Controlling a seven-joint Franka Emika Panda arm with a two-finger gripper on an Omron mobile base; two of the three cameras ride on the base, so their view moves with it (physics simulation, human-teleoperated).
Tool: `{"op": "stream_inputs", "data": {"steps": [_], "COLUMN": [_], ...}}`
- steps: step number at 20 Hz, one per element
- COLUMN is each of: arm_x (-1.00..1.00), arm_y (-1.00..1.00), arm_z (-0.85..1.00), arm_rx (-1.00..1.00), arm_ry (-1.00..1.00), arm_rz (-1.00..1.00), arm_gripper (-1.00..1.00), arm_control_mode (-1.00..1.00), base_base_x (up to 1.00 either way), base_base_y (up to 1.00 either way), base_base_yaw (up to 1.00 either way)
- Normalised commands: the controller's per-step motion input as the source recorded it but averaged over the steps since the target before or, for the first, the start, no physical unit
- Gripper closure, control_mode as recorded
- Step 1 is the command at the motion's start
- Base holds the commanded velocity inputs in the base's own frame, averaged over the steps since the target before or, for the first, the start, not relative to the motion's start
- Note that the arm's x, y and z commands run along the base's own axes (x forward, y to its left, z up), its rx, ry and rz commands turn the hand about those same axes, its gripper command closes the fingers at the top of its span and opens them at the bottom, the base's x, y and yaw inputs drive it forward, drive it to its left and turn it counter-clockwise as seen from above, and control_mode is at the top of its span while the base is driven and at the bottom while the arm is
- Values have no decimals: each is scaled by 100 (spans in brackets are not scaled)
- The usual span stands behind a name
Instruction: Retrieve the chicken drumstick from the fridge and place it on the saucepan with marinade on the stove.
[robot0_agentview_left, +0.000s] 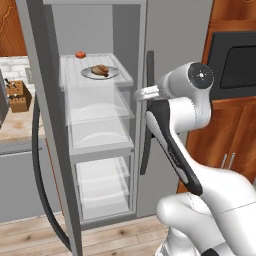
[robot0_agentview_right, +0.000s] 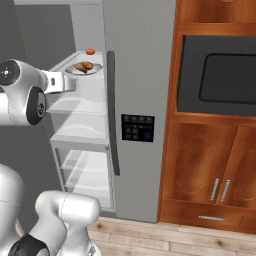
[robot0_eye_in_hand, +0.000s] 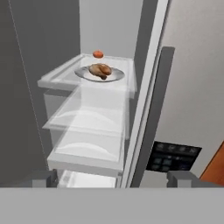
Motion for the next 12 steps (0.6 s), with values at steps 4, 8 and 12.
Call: {"op": "stream_inputs", "data": {"steps": [4, 8, 12], "arm_x": [-13, -13, -27], "arm_y": [-22, -8, -12], "arm_z": [-9, 0, 0], "arm_rx": [10, 4, 7], "arm_ry": [0, 0, 1], "arm_rz": [-3, -10, -9], "arm_gripper": [-100, -100, -100], "arm_control_mode": [-100, -100, -100], "base_base_x": [0, 0, 0], "base_base_y": [0, 0, 0], "base_base_yaw": [0, 0, 0]}}
